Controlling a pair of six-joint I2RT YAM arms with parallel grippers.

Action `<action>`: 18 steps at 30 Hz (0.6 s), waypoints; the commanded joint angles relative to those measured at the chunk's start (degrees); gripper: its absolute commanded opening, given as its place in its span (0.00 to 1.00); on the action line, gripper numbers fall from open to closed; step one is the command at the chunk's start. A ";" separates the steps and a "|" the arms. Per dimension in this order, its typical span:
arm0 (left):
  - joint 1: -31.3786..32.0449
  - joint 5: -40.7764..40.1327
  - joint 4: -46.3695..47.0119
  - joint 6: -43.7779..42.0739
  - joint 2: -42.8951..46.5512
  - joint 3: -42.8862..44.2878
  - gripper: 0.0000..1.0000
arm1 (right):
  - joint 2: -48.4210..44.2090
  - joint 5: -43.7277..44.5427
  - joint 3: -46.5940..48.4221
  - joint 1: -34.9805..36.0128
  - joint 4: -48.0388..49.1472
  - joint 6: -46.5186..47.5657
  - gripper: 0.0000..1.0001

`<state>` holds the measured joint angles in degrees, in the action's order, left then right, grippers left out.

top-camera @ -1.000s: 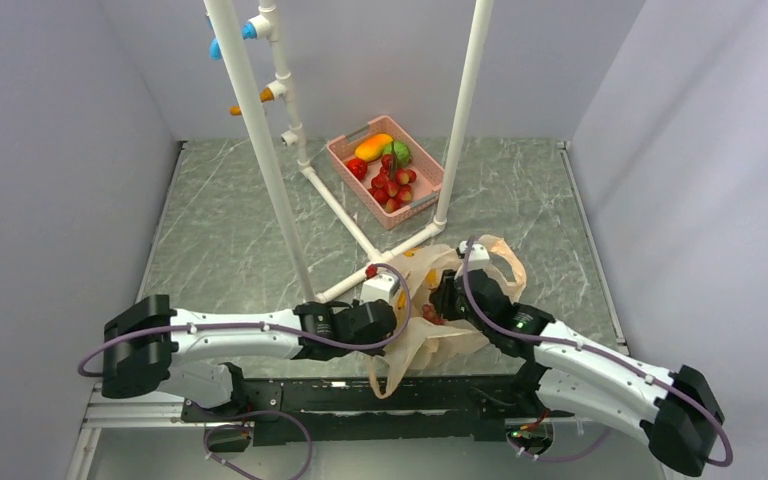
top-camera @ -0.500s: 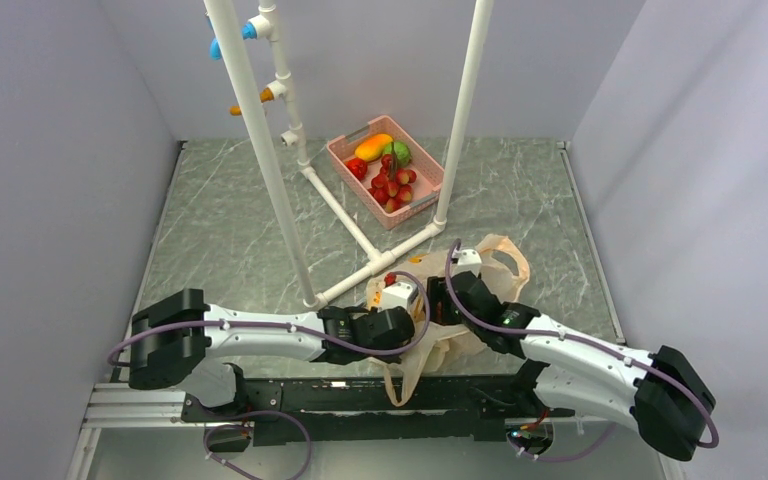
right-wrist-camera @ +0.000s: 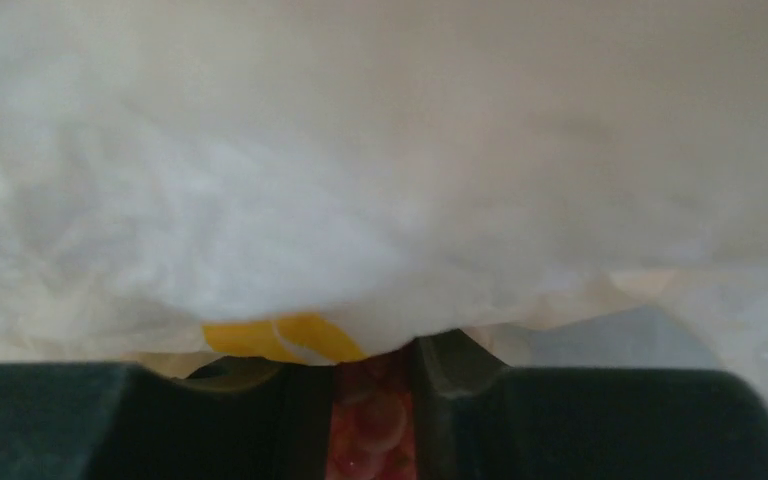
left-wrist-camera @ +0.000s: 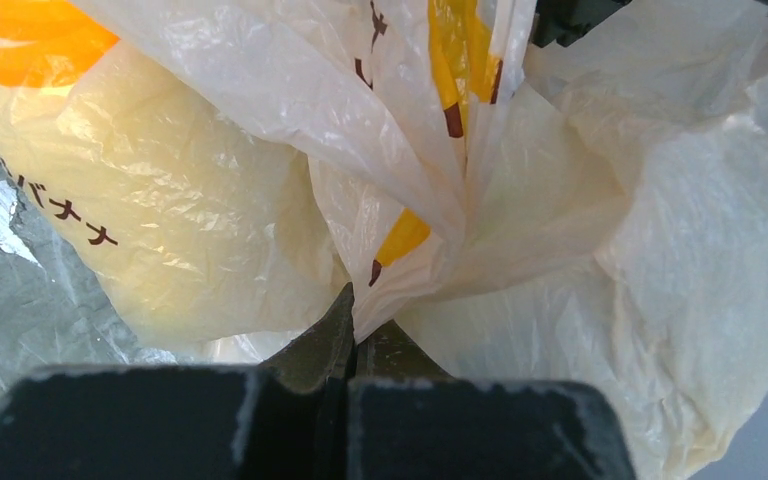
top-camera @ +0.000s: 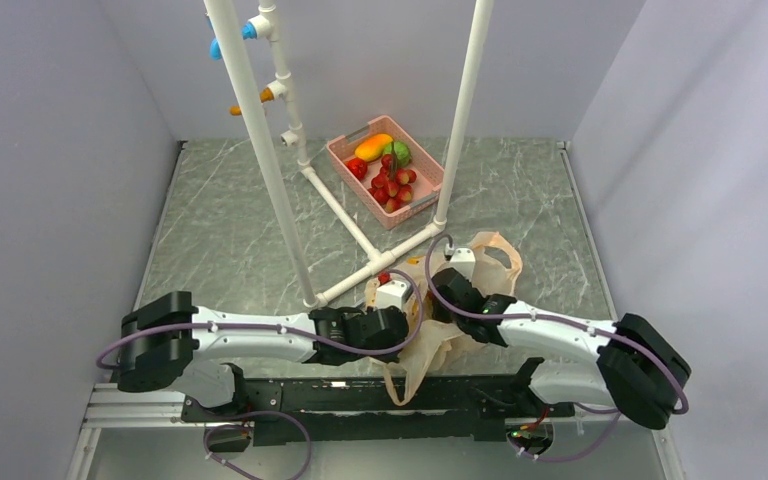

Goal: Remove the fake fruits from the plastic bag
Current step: Adjust the fake fruit in the plastic bag.

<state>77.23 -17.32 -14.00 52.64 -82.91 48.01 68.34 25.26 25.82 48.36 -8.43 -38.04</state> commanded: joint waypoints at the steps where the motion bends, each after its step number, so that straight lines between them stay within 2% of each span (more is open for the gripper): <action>1: 0.38 -0.83 1.61 1.27 2.30 -0.96 0.00 | -5.06 0.44 2.28 0.37 -1.17 1.18 0.24; 7: 0.01 -3.20 -0.32 2.56 3.51 -2.91 0.00 | -22.41 -4.93 7.41 0.36 -9.49 5.91 0.20; 14: -0.50 -5.88 -5.74 1.68 5.33 -1.01 0.00 | -28.29 -13.75 10.77 0.17 -15.73 5.07 0.05; 16: -0.55 -6.49 -6.61 0.98 6.01 -0.36 0.00 | -29.89 -16.49 9.92 0.21 -13.84 5.21 0.06; 18: -0.50 -6.92 -7.66 0.82 6.38 0.49 0.00 | -30.90 -17.11 8.90 0.16 -12.53 5.07 0.11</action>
<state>76.79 -21.30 -19.11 54.15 -79.07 45.41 39.62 13.76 35.03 48.49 -21.87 -33.50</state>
